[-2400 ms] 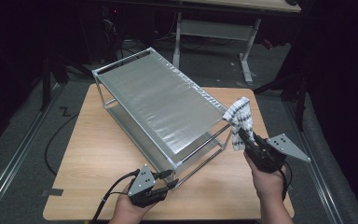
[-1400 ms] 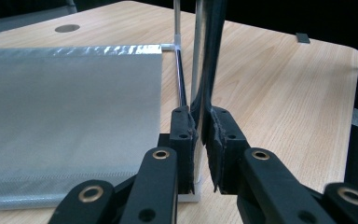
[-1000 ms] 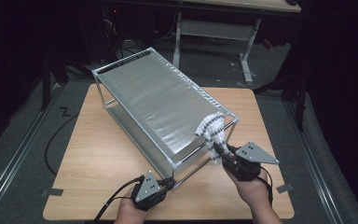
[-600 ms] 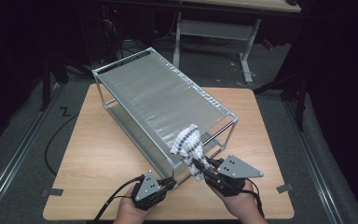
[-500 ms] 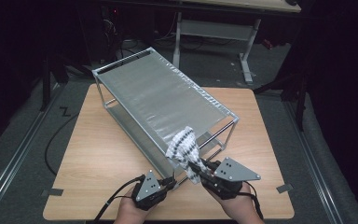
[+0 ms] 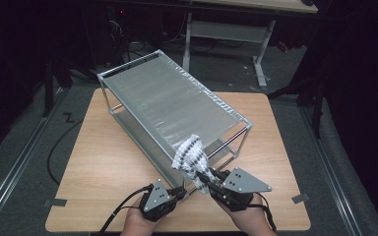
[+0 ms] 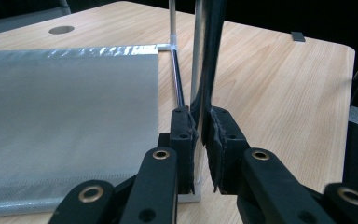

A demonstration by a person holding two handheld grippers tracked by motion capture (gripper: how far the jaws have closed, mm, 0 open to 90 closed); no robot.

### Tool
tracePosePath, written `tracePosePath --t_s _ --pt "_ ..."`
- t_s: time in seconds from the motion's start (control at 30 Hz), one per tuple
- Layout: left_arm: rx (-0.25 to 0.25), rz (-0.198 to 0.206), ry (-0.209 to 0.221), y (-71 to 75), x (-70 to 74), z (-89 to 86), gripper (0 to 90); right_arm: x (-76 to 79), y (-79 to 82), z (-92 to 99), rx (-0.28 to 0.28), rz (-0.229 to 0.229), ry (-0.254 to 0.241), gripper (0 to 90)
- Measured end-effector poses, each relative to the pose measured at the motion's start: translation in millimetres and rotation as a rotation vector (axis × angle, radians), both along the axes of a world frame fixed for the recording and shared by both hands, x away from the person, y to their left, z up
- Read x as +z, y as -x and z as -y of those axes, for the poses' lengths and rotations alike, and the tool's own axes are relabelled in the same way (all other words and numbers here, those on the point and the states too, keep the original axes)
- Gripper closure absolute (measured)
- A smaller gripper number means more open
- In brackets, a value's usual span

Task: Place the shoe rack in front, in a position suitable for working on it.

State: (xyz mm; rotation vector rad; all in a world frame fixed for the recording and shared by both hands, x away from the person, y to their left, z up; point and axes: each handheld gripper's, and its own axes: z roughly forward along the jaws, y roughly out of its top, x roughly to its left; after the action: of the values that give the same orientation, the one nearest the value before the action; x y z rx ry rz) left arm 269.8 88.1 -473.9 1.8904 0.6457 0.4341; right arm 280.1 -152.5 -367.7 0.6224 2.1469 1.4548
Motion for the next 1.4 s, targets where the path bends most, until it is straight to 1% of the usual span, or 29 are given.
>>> tracePosePath --t_s 0.1,0.2,0.37,0.53,0.67,0.83,1.0,1.13,1.3,1.4 --pt "0.000 -0.001 0.000 0.4 0.1 -0.5 81.1 0.1 -6.6 7.5 -0.029 -0.002 -0.001 76.3" --pt "0.004 -0.002 0.001 1.1 0.0 -1.5 81.1 -0.6 -16.4 17.0 -0.067 -0.016 -0.018 76.3" --pt "0.011 -0.003 -0.005 2.6 0.5 -4.3 81.1 -2.2 -31.6 33.6 -0.148 -0.016 -0.017 76.3" --pt "0.017 -0.003 -0.002 4.2 0.4 -6.1 81.1 -2.5 -47.4 52.5 -0.216 -0.034 -0.036 76.3" --pt "0.019 -0.002 -0.002 4.6 0.3 -6.6 81.1 -3.2 -58.0 66.4 -0.282 -0.041 -0.030 76.3" --pt "0.023 -0.002 -0.004 5.6 0.4 -7.8 81.1 -6.1 -68.2 81.1 -0.336 -0.060 -0.041 76.3" --pt "0.030 -0.003 -0.005 6.2 0.7 -7.3 81.1 -8.8 -74.5 91.0 -0.397 -0.072 -0.042 76.2" --pt "0.029 -0.006 -0.003 5.9 0.9 -7.4 81.1 -10.0 -77.2 96.1 -0.428 -0.073 -0.039 76.2" --pt "0.029 -0.006 -0.003 5.9 0.6 -7.5 81.1 -11.2 -78.9 101.2 -0.427 -0.080 -0.043 76.4" --pt "0.024 -0.008 -0.006 5.2 1.0 -7.3 81.1 -12.7 -76.8 100.9 -0.423 -0.079 -0.033 76.5"
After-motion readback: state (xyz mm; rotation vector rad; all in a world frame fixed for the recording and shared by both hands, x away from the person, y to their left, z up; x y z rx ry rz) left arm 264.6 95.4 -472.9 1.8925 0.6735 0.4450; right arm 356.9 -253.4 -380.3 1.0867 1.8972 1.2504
